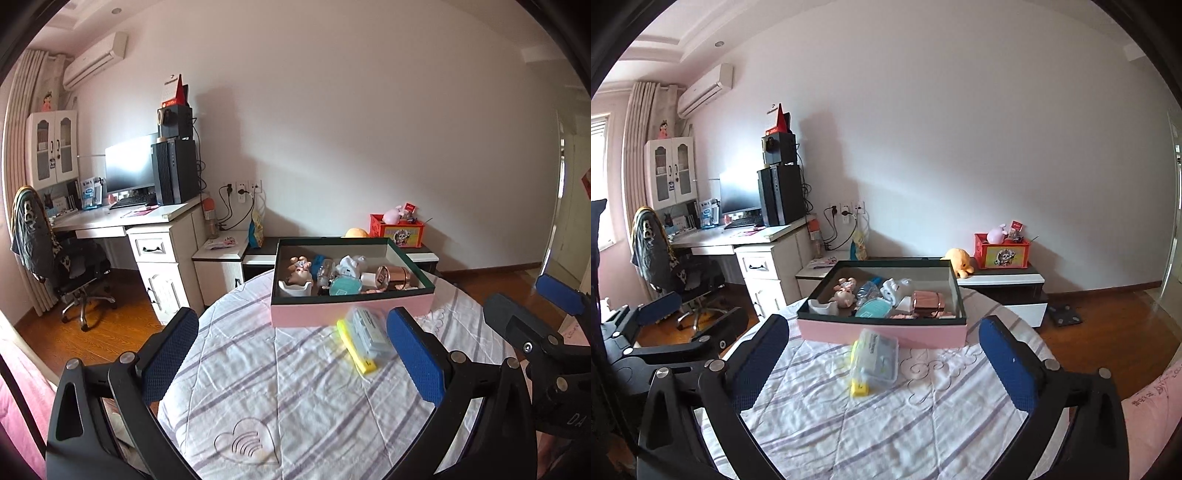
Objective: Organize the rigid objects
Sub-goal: 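Withdraw both tools from the pink box back over the bed, then grasp the clear dental flossers case with the left tool while the right tool grasps the yellow highlighter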
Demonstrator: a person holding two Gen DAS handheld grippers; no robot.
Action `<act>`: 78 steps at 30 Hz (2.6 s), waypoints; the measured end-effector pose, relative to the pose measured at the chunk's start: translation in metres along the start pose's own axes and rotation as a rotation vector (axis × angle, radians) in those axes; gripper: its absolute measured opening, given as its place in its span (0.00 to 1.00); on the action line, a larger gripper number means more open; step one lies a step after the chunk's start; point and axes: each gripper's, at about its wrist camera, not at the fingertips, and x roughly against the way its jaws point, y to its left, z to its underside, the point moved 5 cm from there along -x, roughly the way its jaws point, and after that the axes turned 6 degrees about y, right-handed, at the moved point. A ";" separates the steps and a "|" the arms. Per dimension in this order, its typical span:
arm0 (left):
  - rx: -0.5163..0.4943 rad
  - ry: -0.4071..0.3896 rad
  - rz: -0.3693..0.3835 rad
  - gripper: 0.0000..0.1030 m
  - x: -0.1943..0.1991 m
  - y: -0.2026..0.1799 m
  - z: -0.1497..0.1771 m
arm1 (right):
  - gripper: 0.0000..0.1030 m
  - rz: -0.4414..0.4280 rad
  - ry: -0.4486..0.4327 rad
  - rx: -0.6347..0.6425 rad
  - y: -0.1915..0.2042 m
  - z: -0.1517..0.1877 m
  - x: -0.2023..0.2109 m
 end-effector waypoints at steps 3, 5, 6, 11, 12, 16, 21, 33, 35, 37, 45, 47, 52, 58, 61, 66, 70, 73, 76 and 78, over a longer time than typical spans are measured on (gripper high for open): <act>-0.007 -0.012 -0.014 1.00 0.013 0.000 0.004 | 1.00 -0.005 -0.006 -0.007 0.002 0.009 0.014; -0.008 -0.026 -0.017 1.00 0.021 -0.001 0.005 | 1.00 -0.004 -0.015 -0.004 0.003 0.011 0.021; -0.010 -0.030 -0.015 1.00 0.024 -0.002 0.004 | 1.00 0.000 -0.018 -0.001 0.004 0.011 0.024; -0.013 -0.057 -0.002 1.00 0.039 -0.006 0.002 | 1.00 0.012 -0.036 0.003 0.003 0.014 0.041; -0.015 -0.060 -0.003 1.00 0.041 -0.007 0.003 | 1.00 0.014 -0.042 0.005 0.003 0.015 0.044; -0.018 -0.072 0.000 1.00 0.048 -0.009 0.003 | 1.00 0.019 -0.057 0.009 0.002 0.016 0.052; -0.017 -0.075 -0.002 1.00 0.049 -0.009 0.003 | 1.00 0.021 -0.060 0.015 0.002 0.017 0.056; -0.010 -0.068 0.002 1.00 0.054 -0.009 0.002 | 1.00 0.028 -0.050 0.012 0.002 0.018 0.058; -0.012 -0.067 0.002 1.00 0.055 -0.009 0.001 | 1.00 0.034 -0.047 0.012 0.001 0.019 0.057; -0.011 -0.066 0.001 1.00 0.054 -0.010 0.001 | 1.00 0.034 -0.042 0.010 0.001 0.019 0.056; -0.016 -0.045 0.007 1.00 0.044 -0.011 0.004 | 1.00 0.035 -0.028 0.004 -0.001 0.020 0.049; -0.018 -0.033 0.008 1.00 0.037 -0.011 0.006 | 1.00 0.037 -0.020 0.002 -0.003 0.021 0.045; -0.013 0.028 0.039 1.00 0.013 -0.013 0.012 | 1.00 0.031 0.014 -0.012 -0.010 0.027 0.029; -0.008 0.120 0.053 1.00 -0.028 -0.018 0.028 | 1.00 0.038 0.081 -0.032 -0.022 0.041 -0.002; -0.003 0.175 0.053 1.00 -0.054 -0.021 0.037 | 1.00 0.040 0.120 -0.050 -0.031 0.050 -0.020; -0.016 0.258 0.047 1.00 -0.097 -0.033 0.048 | 1.00 0.054 0.186 -0.078 -0.050 0.063 -0.051; -0.009 0.289 0.101 1.00 -0.118 -0.049 0.046 | 1.00 0.055 0.234 -0.106 -0.069 0.073 -0.074; -0.052 0.309 0.094 1.00 -0.131 -0.069 0.042 | 1.00 0.047 0.254 -0.130 -0.082 0.077 -0.085; -0.116 0.337 0.065 1.00 -0.148 -0.093 0.044 | 1.00 0.055 0.261 -0.156 -0.096 0.078 -0.091; -0.151 0.360 0.046 1.00 -0.161 -0.107 0.047 | 1.00 0.062 0.268 -0.168 -0.106 0.080 -0.094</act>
